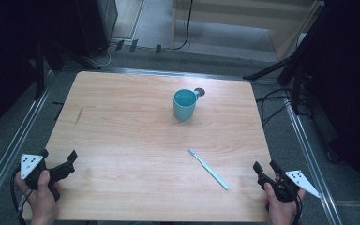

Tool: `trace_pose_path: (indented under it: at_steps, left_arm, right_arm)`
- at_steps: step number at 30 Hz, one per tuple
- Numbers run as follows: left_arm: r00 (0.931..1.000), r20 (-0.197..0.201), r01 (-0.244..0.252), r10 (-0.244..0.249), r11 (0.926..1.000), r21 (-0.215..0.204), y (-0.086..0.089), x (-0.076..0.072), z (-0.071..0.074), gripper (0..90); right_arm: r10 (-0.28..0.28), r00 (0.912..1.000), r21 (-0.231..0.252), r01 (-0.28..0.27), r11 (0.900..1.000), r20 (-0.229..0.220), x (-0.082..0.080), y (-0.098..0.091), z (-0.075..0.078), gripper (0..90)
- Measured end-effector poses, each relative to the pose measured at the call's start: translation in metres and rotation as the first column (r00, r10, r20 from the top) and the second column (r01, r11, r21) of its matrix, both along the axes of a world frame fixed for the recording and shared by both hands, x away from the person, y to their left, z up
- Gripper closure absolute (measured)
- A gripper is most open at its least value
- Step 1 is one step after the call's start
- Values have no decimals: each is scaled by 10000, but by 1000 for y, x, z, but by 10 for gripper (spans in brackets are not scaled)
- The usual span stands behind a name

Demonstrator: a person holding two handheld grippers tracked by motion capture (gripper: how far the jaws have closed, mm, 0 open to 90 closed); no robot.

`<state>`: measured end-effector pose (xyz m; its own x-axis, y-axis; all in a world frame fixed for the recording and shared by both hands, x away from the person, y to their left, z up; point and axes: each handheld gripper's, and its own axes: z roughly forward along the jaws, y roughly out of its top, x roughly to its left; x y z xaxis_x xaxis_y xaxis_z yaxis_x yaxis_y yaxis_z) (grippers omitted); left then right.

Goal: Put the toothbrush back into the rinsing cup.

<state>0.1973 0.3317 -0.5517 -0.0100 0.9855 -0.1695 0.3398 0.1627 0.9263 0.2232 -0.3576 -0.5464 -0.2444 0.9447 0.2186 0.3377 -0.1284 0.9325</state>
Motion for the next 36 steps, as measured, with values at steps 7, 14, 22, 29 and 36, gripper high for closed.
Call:
trace_pose_path:
  at_steps: [7, 14, 22, 29, 36]
  left_arm:
    - [10000, 92, -1, -1, 9998, 202, -2, -1, 0, 0]
    - [10000, 89, -28, 27, 10000, 68, -1, 0, 0, 0]
    - [9999, 133, 14, -15, 10000, 79, -1, -1, 0, 0]
    - [9999, 113, 18, -19, 9999, 102, -1, -1, 0, 0]
    - [9999, 117, 29, -30, 10000, 92, -1, -1, 0, 0]
  right_arm:
    - [-59, 9997, 99, 62, 9999, -242, 1, 0, 0, 365]
    - [248, 9927, -1083, -377, 9934, -1178, 6, 16, 13, 404]
    - [1181, 9649, -2693, -1812, 9459, -2345, 17, 48, 28, 467]
    - [1812, 9212, -3488, -3048, 8862, -3444, 32, 67, 43, 451]
    - [2138, 8411, -4461, -4588, 7684, -4969, 49, 98, 56, 488]
